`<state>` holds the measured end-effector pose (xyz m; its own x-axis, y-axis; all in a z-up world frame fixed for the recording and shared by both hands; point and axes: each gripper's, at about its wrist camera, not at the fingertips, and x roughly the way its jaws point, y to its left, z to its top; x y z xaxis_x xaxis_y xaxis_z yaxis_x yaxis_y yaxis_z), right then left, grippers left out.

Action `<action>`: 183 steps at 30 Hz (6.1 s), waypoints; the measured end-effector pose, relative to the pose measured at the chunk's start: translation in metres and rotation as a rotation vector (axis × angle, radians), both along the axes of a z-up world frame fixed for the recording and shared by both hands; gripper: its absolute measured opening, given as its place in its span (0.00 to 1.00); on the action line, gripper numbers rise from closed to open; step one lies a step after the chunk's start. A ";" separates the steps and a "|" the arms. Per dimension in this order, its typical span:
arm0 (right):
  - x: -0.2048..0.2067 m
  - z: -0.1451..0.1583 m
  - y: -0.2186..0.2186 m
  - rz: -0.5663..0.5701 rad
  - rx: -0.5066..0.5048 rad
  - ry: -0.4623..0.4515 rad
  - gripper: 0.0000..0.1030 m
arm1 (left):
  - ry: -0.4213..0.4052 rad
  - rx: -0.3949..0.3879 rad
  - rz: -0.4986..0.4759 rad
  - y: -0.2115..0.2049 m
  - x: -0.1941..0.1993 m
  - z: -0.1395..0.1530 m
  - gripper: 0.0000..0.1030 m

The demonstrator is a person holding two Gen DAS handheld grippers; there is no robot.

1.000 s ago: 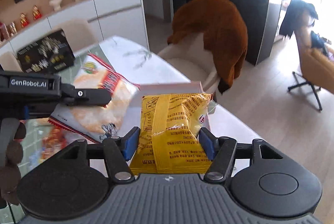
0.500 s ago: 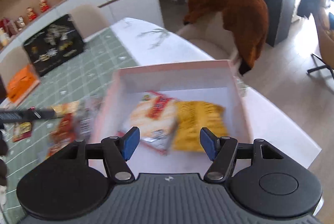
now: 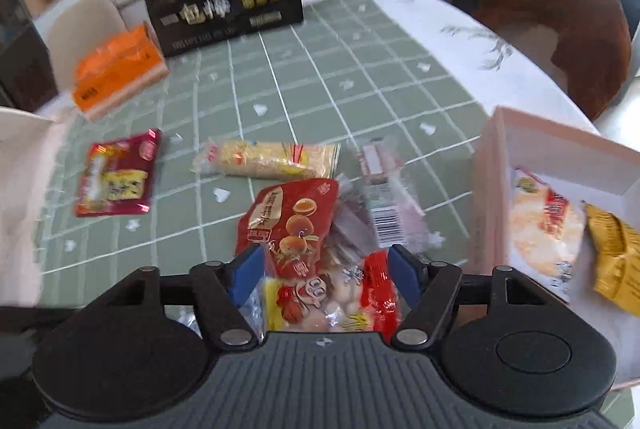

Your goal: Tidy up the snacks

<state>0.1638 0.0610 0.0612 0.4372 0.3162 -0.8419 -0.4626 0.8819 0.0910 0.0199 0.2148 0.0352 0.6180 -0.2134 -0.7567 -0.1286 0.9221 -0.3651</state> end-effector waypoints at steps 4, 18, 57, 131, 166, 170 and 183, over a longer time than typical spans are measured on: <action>-0.021 -0.008 0.000 0.021 -0.012 0.032 0.41 | -0.069 -0.066 0.028 0.015 -0.003 0.005 0.23; -0.116 -0.011 -0.081 0.022 -0.062 0.036 0.42 | -0.040 -0.036 -0.135 -0.009 0.050 -0.020 0.24; -0.077 0.020 -0.064 0.059 0.005 0.068 0.50 | 0.015 -0.058 -0.214 -0.065 -0.045 0.012 0.24; -0.120 -0.045 -0.211 -0.362 -0.001 -0.051 0.81 | 0.021 0.263 -0.327 -0.172 -0.005 -0.003 0.41; -0.160 -0.029 -0.217 -0.312 -0.001 -0.063 0.80 | 0.115 -0.001 -0.246 -0.187 0.006 -0.008 0.37; -0.164 -0.032 -0.217 -0.327 0.008 -0.063 0.80 | 0.081 0.077 -0.350 -0.209 0.014 -0.011 0.44; -0.180 -0.040 -0.210 -0.281 0.021 -0.027 0.72 | -0.048 0.324 -0.540 -0.241 -0.003 -0.004 0.50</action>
<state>-0.0165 -0.1485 0.0217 0.5323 0.1965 -0.8234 -0.2029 0.9739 0.1012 0.0169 -0.0257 0.0308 0.5220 -0.2691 -0.8094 0.3953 0.9172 -0.0500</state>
